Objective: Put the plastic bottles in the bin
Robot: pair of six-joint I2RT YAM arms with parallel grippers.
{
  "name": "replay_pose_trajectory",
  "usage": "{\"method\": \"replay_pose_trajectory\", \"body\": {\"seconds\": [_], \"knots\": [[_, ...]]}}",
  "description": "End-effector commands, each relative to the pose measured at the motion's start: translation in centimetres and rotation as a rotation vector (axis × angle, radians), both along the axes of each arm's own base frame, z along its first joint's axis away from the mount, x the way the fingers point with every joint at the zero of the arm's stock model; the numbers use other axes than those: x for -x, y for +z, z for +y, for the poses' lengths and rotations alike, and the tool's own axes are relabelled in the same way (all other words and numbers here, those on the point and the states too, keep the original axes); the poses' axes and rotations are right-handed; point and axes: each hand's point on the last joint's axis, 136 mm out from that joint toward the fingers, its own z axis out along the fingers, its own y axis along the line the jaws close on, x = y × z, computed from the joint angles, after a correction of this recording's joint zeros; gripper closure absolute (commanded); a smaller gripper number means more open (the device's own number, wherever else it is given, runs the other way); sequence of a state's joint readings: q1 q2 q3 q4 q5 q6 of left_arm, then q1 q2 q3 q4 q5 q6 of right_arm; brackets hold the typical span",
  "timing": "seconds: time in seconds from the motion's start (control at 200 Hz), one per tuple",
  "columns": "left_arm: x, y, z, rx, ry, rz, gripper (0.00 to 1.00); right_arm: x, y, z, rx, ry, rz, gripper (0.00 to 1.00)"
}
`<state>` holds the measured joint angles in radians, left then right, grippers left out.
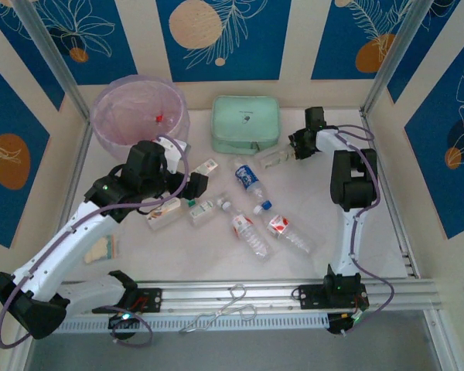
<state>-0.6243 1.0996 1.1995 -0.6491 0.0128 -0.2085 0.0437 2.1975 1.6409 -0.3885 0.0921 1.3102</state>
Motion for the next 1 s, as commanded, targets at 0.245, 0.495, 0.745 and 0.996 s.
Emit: {"method": "replay_pose_trajectory", "body": {"seconds": [0.245,0.495,0.745,0.996], "knots": [[-0.4,2.6,-1.4,0.037,-0.040,-0.009,0.01,5.6,8.3,-6.0,0.167,0.015,-0.118,0.83],[0.8,3.9,-7.5,0.265,-0.285,0.083,0.01,12.1,14.8,-6.3,0.139,0.323,-0.378,0.97],[-1.3,2.9,-11.7,0.340,-0.295,0.135,0.01,18.7,17.3,3.0,-0.053,0.716,-0.609,1.00],[0.5,-1.4,-17.5,0.336,-0.393,0.252,0.00,22.2,18.3,9.9,-0.171,0.883,-0.692,1.00]]}}
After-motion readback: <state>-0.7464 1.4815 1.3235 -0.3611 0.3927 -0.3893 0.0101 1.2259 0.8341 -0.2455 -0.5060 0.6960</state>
